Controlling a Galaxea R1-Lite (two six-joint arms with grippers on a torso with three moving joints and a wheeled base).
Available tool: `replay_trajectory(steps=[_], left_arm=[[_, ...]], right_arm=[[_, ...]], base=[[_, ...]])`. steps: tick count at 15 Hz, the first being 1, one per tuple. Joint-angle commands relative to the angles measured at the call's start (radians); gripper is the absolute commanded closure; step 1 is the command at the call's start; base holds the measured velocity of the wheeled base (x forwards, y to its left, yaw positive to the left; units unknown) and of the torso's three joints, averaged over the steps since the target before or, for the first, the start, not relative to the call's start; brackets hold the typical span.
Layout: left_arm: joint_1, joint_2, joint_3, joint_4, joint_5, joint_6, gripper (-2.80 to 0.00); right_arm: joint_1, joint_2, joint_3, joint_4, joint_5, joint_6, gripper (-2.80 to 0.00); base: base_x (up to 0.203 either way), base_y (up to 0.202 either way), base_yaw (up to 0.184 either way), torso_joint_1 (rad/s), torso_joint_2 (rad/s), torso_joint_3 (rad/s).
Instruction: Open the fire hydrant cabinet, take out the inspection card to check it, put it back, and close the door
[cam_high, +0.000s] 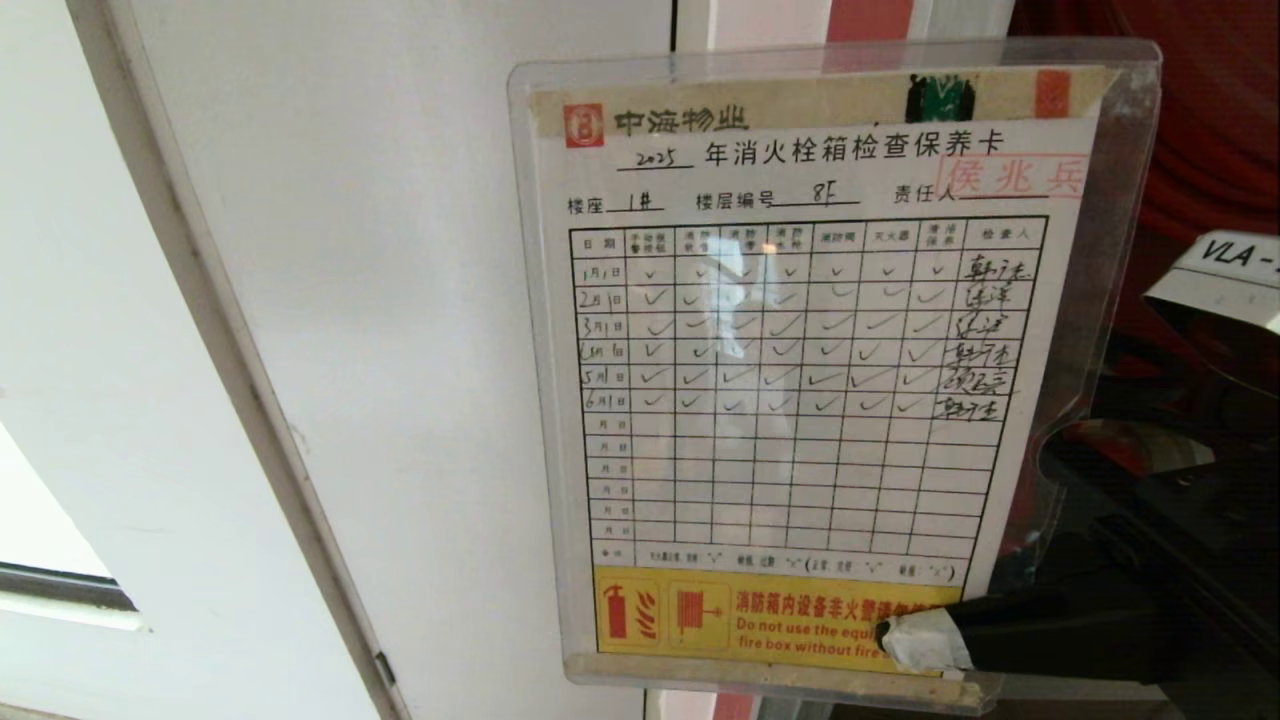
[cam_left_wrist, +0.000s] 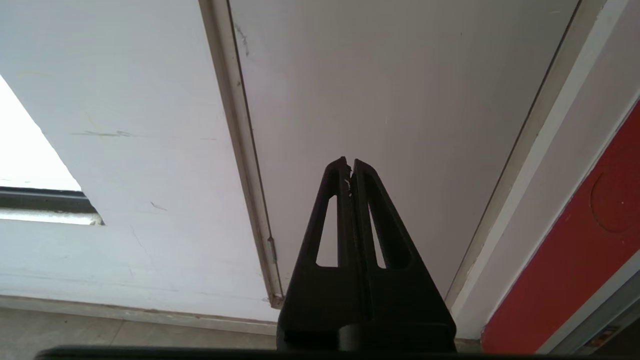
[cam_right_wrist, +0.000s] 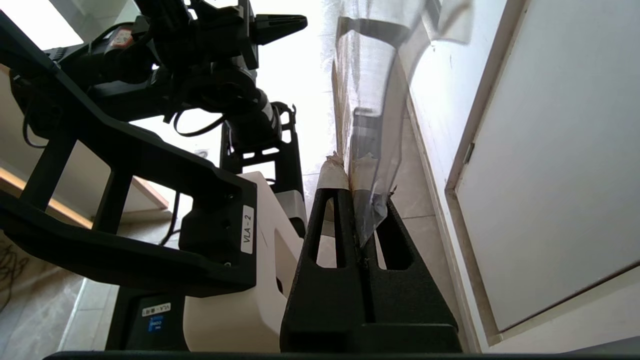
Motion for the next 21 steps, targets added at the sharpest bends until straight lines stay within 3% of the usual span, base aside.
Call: replay_trajectory(steps=[1, 14, 21], left_arm=[[0.0, 0.001, 0.0, 0.0, 0.0, -0.001, 0.0], [0.0, 0.001, 0.0, 0.0, 0.0, -0.001, 0.0], [0.0, 0.001, 0.0, 0.0, 0.0, -0.001, 0.0]], right_arm=[[0.004, 0.003, -0.001, 0.0, 0.004, -0.001, 0.0], [0.041, -0.017, 0.003, 0.007, 0.004, 0.005, 0.0], [0.038, -0.153, 0.054, 0.006, -0.069, 0.186, 0.0]], base=[[0.0, 0.0, 0.0, 0.0, 0.0, 0.0], [0.0, 0.0, 0.0, 0.0, 0.0, 0.0], [0.0, 0.0, 0.0, 0.0, 0.0, 0.0]])
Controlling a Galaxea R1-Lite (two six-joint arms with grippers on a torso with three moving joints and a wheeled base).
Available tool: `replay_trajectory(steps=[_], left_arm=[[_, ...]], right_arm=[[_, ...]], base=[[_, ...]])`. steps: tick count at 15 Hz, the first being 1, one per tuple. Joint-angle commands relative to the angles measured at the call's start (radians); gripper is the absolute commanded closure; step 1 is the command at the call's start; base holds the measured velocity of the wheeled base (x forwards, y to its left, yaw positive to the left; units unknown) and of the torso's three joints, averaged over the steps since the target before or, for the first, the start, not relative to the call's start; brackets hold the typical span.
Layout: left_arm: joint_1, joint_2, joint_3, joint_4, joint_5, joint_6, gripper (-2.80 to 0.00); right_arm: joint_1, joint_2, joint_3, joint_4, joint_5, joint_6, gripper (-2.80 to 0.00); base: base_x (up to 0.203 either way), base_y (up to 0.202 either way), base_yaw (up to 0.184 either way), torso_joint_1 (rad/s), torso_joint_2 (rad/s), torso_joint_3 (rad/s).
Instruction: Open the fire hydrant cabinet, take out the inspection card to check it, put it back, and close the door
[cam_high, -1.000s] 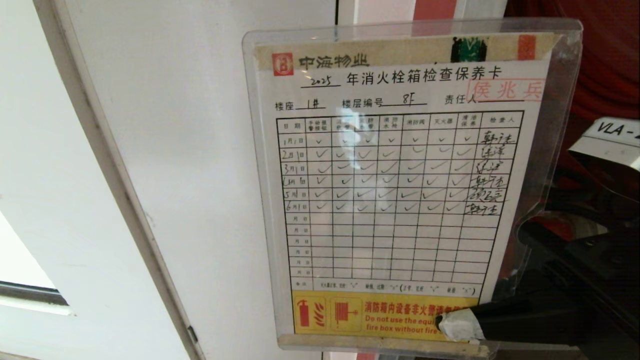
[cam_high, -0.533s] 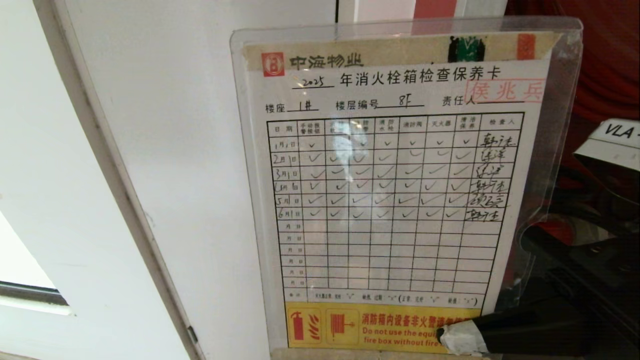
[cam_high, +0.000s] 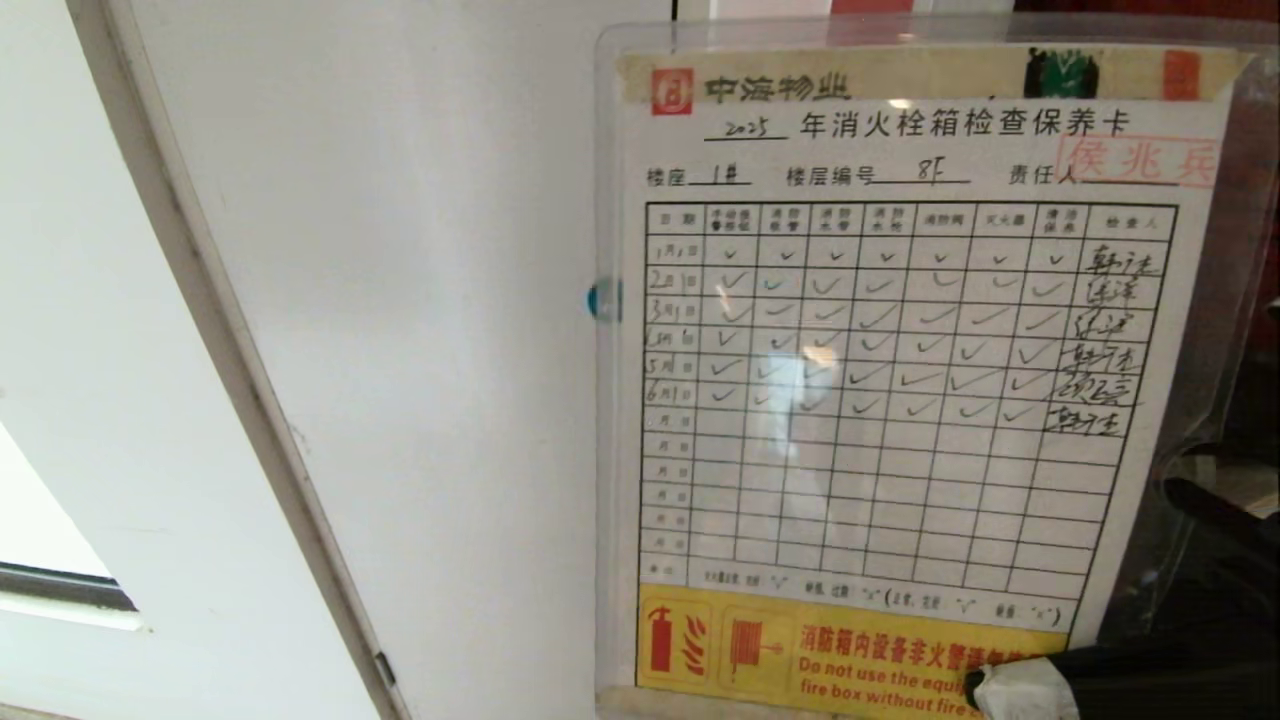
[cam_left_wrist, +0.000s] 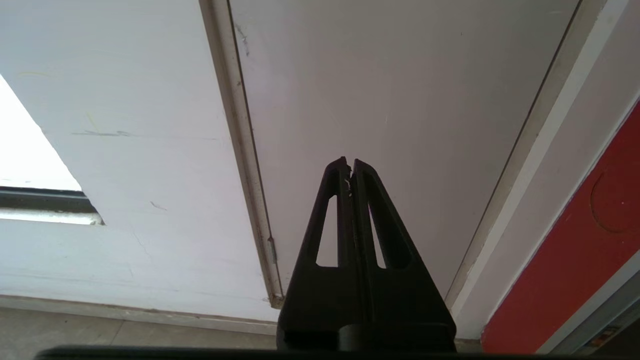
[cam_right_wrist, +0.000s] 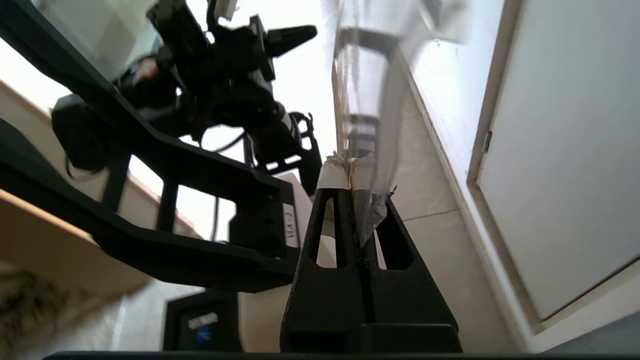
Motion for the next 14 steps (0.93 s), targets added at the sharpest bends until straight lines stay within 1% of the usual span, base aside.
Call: replay_trajectory(steps=[1, 4, 5, 7, 9, 11, 12, 13, 14], left_arm=[[0.0, 0.001, 0.0, -0.001, 0.0, 0.0, 0.0], [0.0, 0.001, 0.0, -0.001, 0.0, 0.0, 0.0], [0.0, 0.001, 0.0, -0.001, 0.0, 0.0, 0.0], [0.0, 0.001, 0.0, 0.0, 0.0, 0.0, 0.0], [0.0, 0.001, 0.0, 0.0, 0.0, 0.0, 0.0], [0.0, 0.001, 0.0, 0.0, 0.0, 0.0, 0.0], [0.0, 0.001, 0.0, 0.0, 0.0, 0.0, 0.0], [0.0, 0.001, 0.0, -0.001, 0.0, 0.0, 0.0], [0.0, 0.001, 0.0, 0.0, 0.0, -0.001, 0.0]], right_arm=[[-0.002, -0.062, 0.009, -0.002, -0.007, 0.05, 0.0], [-0.005, -0.152, 0.029, -0.002, -0.041, 0.162, 0.0], [-0.005, -0.18, 0.037, -0.002, -0.067, 0.198, 0.0], [-0.005, -0.222, 0.04, -0.003, -0.152, 0.286, 0.0], [-0.006, -0.279, 0.04, -0.004, -0.207, 0.366, 0.0], [-0.005, -0.354, 0.059, -0.003, -0.257, 0.417, 0.0], [-0.006, -0.39, 0.068, 0.001, -0.291, 0.436, 0.0], [-0.006, -0.419, 0.071, 0.004, -0.331, 0.475, 0.0], [-0.007, -0.448, 0.071, 0.006, -0.378, 0.552, 0.0]], base=[[0.0, 0.0, 0.0, 0.0, 0.0, 0.0], [0.0, 0.0, 0.0, 0.0, 0.0, 0.0], [0.0, 0.0, 0.0, 0.0, 0.0, 0.0], [0.0, 0.0, 0.0, 0.0, 0.0, 0.0], [0.0, 0.0, 0.0, 0.0, 0.0, 0.0], [0.0, 0.0, 0.0, 0.0, 0.0, 0.0], [0.0, 0.0, 0.0, 0.0, 0.0, 0.0], [0.0, 0.0, 0.0, 0.0, 0.0, 0.0], [0.0, 0.0, 0.0, 0.0, 0.0, 0.0]])
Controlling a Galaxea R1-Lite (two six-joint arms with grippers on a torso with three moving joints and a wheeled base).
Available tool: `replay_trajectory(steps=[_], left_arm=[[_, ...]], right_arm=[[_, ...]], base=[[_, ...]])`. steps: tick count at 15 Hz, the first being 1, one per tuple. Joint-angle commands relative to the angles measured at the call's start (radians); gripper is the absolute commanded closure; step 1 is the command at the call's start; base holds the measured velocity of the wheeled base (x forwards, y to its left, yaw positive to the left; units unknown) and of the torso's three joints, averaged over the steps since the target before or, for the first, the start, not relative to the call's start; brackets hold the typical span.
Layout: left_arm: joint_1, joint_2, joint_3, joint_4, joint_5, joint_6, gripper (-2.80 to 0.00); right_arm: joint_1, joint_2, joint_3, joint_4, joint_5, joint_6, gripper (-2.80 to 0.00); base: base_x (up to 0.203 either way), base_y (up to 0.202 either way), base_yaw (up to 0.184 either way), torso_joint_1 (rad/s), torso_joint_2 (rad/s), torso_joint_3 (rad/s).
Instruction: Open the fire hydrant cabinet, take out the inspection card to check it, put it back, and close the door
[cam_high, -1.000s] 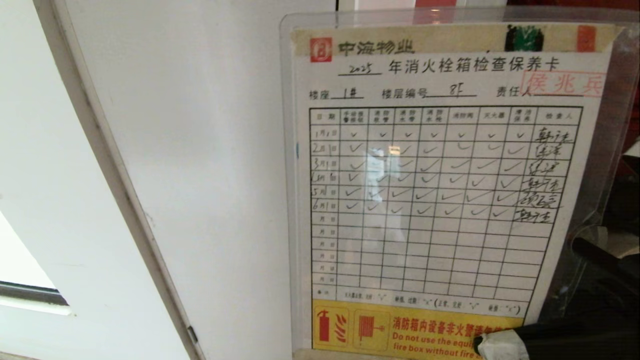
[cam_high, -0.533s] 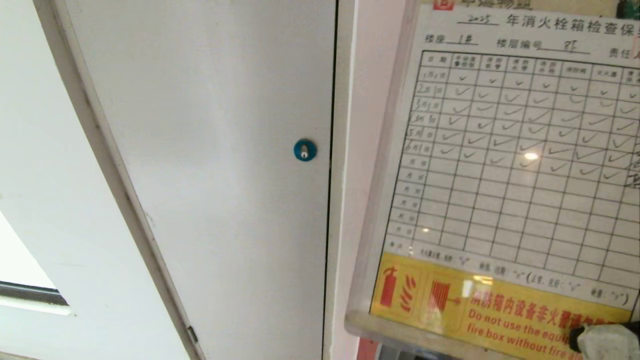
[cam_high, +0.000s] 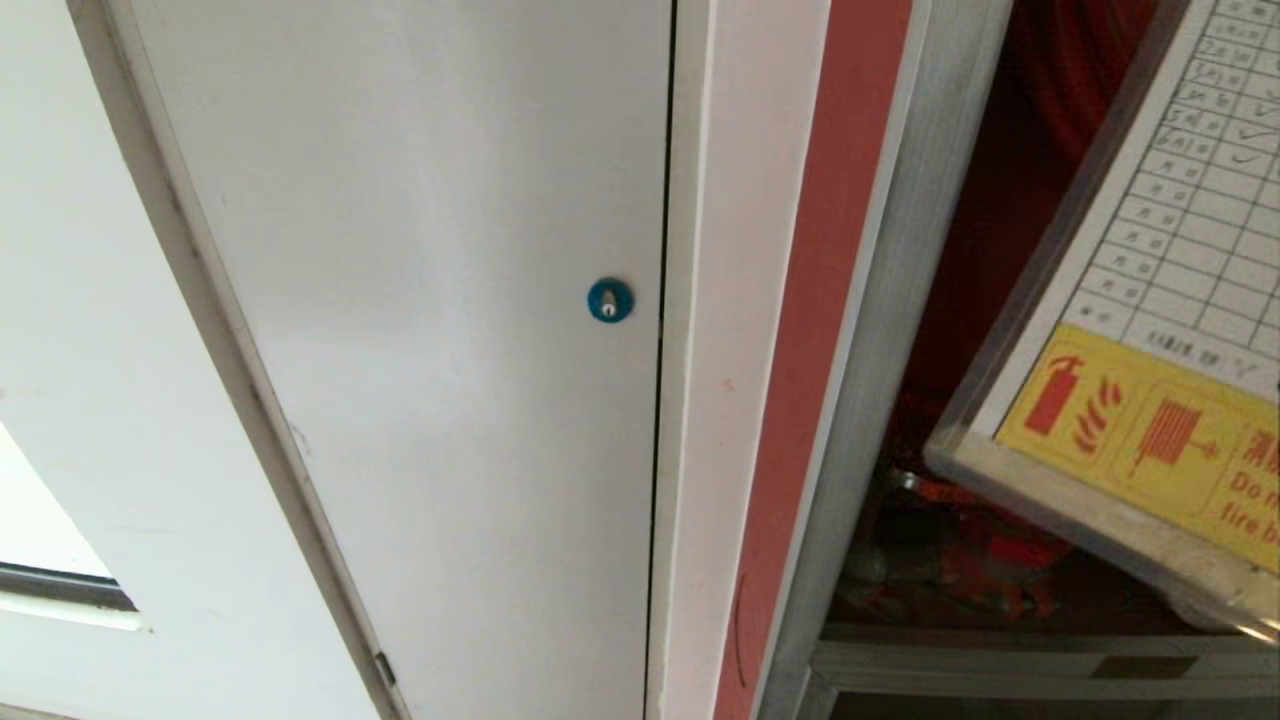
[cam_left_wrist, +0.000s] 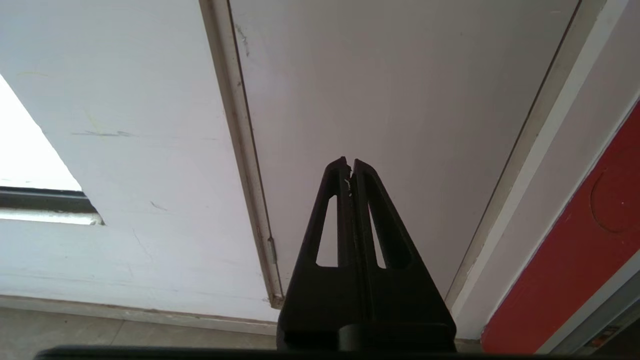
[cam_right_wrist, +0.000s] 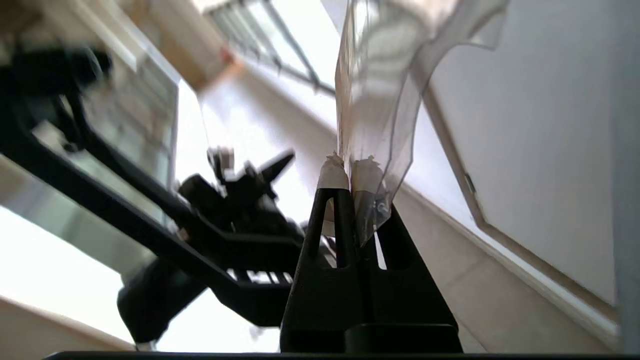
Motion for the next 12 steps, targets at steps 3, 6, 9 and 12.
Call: replay_trajectory(steps=[3, 6, 9, 12], left_arm=[[0.0, 0.001, 0.0, 0.0, 0.0, 0.0, 0.0], [0.0, 0.001, 0.0, 0.0, 0.0, 0.0, 0.0], [0.0, 0.001, 0.0, 0.0, 0.0, 0.0, 0.0], [0.0, 0.001, 0.0, -0.001, 0.0, 0.0, 0.0]], right_arm=[[0.0, -0.077, 0.036, 0.0, -0.203, 0.118, 0.0], [-0.019, -0.082, 0.047, -0.001, -0.307, 0.181, 0.0], [-0.108, -0.019, 0.041, 0.0, -0.373, 0.27, 0.0], [-0.207, 0.077, 0.001, 0.007, -0.387, 0.372, 0.0]], base=[[0.0, 0.0, 0.0, 0.0, 0.0, 0.0], [0.0, 0.0, 0.0, 0.0, 0.0, 0.0], [0.0, 0.0, 0.0, 0.0, 0.0, 0.0], [0.0, 0.0, 0.0, 0.0, 0.0, 0.0]])
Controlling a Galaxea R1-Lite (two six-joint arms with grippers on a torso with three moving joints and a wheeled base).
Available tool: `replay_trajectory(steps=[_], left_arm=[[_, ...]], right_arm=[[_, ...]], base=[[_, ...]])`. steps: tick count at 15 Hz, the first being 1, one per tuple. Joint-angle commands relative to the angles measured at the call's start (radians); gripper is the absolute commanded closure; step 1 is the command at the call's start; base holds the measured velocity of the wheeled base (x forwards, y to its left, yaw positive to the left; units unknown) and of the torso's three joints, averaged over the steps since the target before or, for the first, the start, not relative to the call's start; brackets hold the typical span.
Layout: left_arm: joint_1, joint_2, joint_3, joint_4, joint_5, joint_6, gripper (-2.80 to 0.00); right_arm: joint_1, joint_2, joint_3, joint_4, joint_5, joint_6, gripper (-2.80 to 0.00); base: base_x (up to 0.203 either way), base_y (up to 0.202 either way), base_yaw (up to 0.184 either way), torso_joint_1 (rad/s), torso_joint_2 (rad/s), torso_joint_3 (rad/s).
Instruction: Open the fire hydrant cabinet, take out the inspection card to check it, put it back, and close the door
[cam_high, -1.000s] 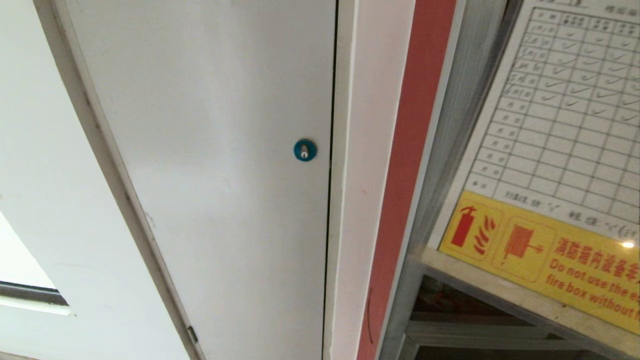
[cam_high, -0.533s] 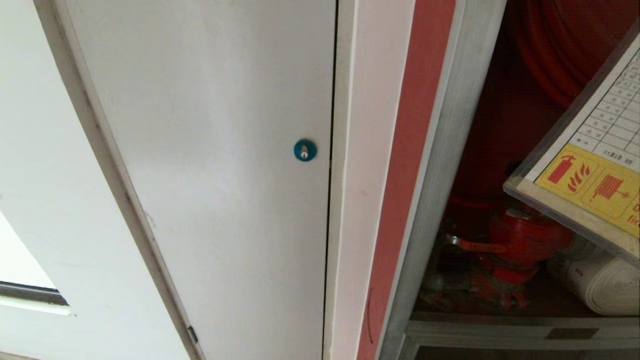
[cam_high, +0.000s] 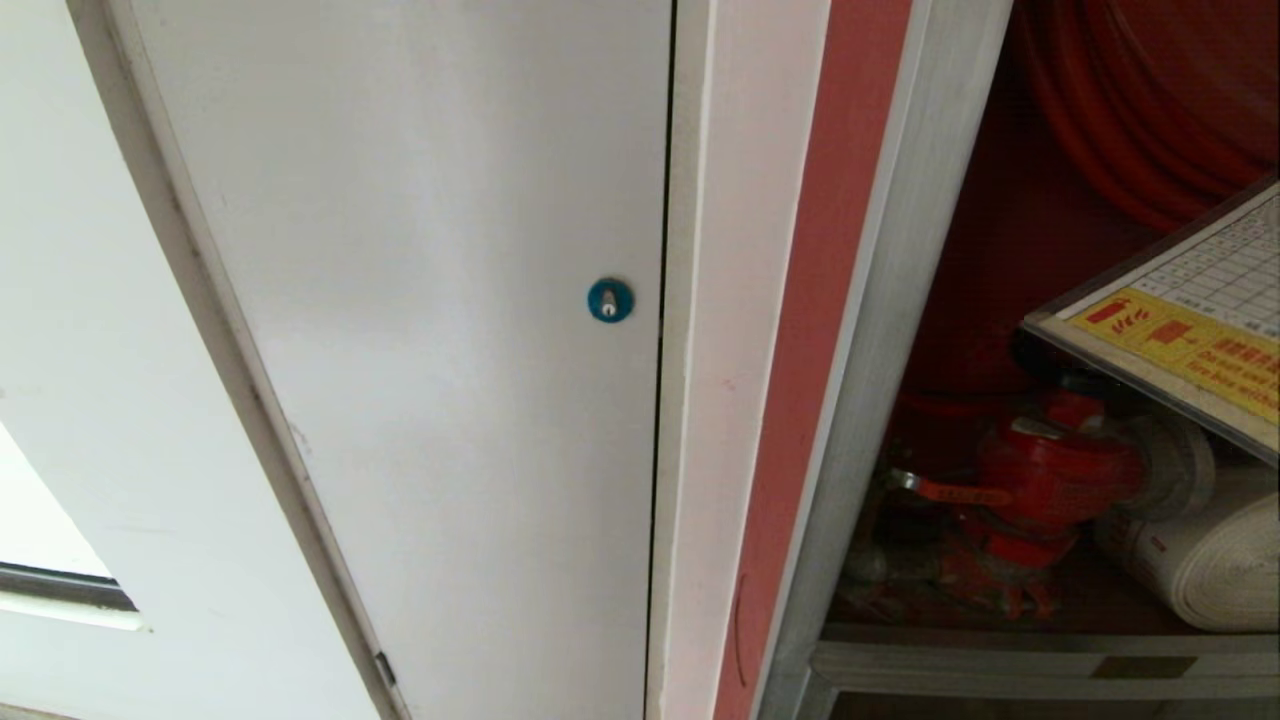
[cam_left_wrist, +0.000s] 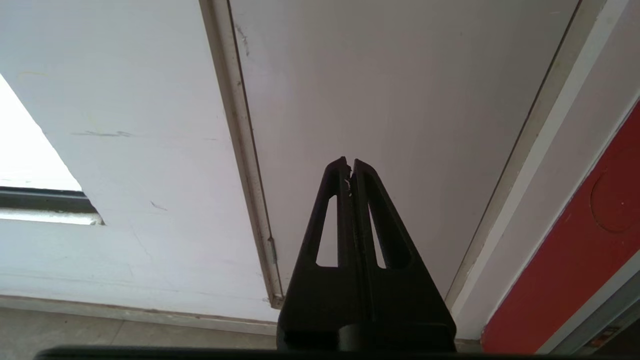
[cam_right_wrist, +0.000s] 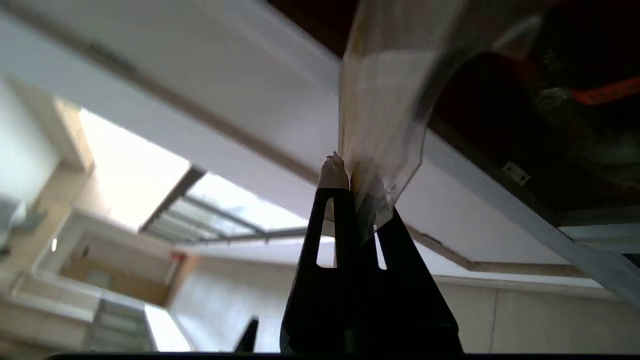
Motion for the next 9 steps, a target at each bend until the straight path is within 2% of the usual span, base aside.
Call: replay_trajectory(steps=[1, 4, 7, 9], left_arm=[[0.0, 0.001, 0.0, 0.0, 0.0, 0.0, 0.0], [0.0, 0.001, 0.0, -0.001, 0.0, 0.0, 0.0], [0.0, 0.001, 0.0, -0.001, 0.0, 0.0, 0.0], [0.0, 0.001, 0.0, -0.001, 0.0, 0.0, 0.0]], right_arm=[[-0.063, 0.092, -0.045, 0.03, 0.003, 0.045, 0.0], [-0.175, 0.215, -0.159, 0.152, 0.048, 0.151, 0.0], [-0.246, 0.281, -0.197, 0.171, 0.09, 0.214, 0.0], [-0.311, 0.29, -0.204, 0.187, 0.185, 0.254, 0.0]], base=[[0.0, 0.0, 0.0, 0.0, 0.0, 0.0], [0.0, 0.0, 0.0, 0.0, 0.0, 0.0], [0.0, 0.0, 0.0, 0.0, 0.0, 0.0], [0.0, 0.0, 0.0, 0.0, 0.0, 0.0]])
